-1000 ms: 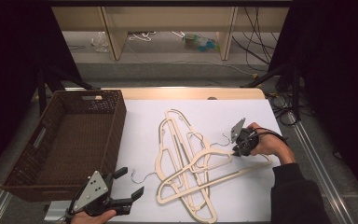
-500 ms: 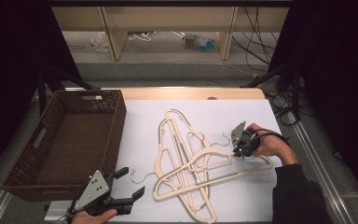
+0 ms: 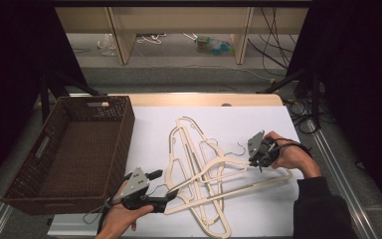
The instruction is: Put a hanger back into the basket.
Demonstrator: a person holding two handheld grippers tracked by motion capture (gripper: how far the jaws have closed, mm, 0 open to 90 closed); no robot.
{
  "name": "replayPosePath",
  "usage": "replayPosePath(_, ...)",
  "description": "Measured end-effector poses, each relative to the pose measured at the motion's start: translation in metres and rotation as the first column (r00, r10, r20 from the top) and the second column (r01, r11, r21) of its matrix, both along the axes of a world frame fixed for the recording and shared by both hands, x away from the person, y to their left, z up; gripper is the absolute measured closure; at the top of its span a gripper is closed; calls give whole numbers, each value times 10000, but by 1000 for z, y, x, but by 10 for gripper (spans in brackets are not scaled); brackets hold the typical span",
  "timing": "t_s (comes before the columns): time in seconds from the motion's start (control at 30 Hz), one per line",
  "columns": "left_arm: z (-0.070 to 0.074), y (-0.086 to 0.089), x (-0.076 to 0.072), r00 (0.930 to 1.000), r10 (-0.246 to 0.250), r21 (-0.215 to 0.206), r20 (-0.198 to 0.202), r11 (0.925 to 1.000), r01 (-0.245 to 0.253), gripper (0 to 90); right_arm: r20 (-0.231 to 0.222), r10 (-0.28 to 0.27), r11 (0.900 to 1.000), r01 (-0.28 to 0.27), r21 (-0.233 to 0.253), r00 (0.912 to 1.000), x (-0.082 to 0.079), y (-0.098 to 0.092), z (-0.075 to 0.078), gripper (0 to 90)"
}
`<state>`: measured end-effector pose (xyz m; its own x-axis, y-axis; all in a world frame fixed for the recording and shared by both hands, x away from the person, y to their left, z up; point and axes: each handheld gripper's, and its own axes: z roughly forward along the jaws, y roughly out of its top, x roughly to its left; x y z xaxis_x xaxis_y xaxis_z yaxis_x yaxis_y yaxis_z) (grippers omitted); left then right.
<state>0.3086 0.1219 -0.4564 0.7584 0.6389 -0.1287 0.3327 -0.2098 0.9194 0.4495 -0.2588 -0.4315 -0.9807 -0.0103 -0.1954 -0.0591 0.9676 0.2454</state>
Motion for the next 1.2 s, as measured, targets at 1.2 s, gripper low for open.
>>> replayPosePath(1.2, -23, -73, 83, 9510, -1424, 669, -2743, 9837, 1666, 461, 1101, 711, 9965, -754, 349, 9914, -26, 11, 35, 798)
